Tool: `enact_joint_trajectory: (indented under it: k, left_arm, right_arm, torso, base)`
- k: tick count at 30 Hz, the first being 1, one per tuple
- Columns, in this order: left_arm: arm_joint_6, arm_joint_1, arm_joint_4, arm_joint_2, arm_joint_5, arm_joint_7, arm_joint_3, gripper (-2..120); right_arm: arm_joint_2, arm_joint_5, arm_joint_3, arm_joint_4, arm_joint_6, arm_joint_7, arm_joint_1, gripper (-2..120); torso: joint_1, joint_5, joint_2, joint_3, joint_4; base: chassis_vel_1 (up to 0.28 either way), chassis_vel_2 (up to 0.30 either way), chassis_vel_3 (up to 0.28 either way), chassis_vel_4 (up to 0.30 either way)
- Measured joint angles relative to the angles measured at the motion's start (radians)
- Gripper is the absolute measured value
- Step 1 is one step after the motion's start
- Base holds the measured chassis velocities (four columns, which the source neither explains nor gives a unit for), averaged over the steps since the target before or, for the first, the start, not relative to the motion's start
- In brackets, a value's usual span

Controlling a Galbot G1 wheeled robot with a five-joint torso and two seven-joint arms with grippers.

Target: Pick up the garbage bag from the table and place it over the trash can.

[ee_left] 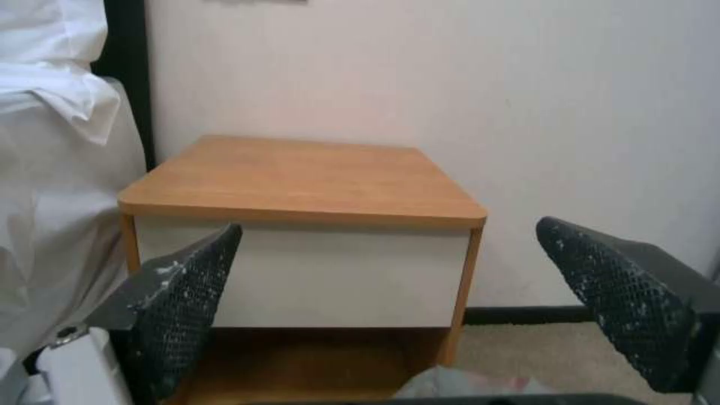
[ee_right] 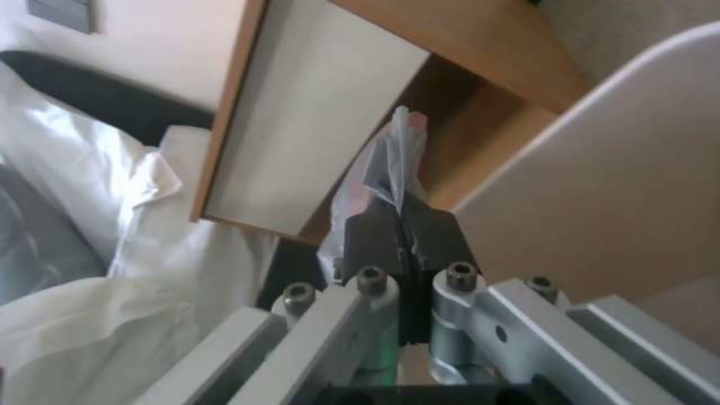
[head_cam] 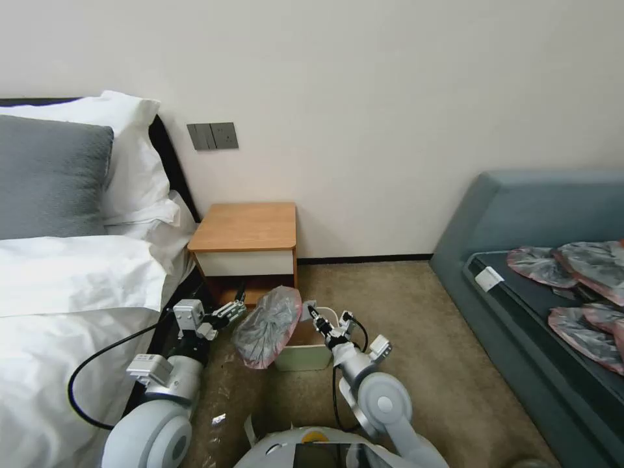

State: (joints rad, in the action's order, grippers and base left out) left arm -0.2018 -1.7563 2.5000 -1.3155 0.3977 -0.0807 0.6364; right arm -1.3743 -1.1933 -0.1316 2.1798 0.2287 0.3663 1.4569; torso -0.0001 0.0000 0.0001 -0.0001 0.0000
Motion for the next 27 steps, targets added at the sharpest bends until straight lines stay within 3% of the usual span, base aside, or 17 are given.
enact_joint_trajectory:
  k: [4,18,20,22,24,27]
  left_arm:
    - [0.001,0.002,0.000,-0.004,0.000,0.001,-0.002,100]
    - [0.002,0.006,0.000,-0.008,-0.003,0.003,-0.012,100]
    - [0.002,0.006,0.000,-0.008,-0.003,0.004,-0.013,100]
    - [0.002,0.005,0.000,-0.002,-0.005,0.005,-0.021,100]
    - [0.002,0.005,0.000,-0.001,-0.005,0.005,-0.021,100]
    - [-0.001,-0.002,0.000,0.011,-0.012,0.006,-0.032,100]
  right_arm:
    - [0.003,0.023,-0.015,0.000,0.014,-0.001,0.017,10]
    - [0.041,0.051,-0.092,0.069,0.040,-0.003,0.081,64]
    - [0.041,0.051,-0.095,0.074,0.041,-0.003,0.083,66]
    - [0.038,0.043,-0.120,0.099,0.069,0.001,0.088,79]
    - [0.037,0.042,-0.124,0.102,0.073,0.001,0.088,79]
    - [0.028,0.035,-0.147,0.111,0.094,0.000,0.084,96]
  torso:
    - [0.000,0.0000,0.000,0.000,0.0000]
    - [0.000,0.0000,0.000,0.000,0.0000]
    - [0.000,0.0000,0.000,0.000,0.0000]
    - [0.000,-0.0001,0.000,0.000,0.0000]
    - [0.000,0.0000,0.000,0.000,0.0000]
    - [0.000,0.0000,0.000,0.000,0.0000]
  base:
    - [0.000,0.000,0.000,0.000]
    - [0.000,0.000,0.000,0.000]
    - [0.000,0.000,0.000,0.000]
    - [0.000,0.000,0.000,0.000]
    - [0.000,0.000,0.000,0.000]
    - [0.000,0.000,0.000,0.000]
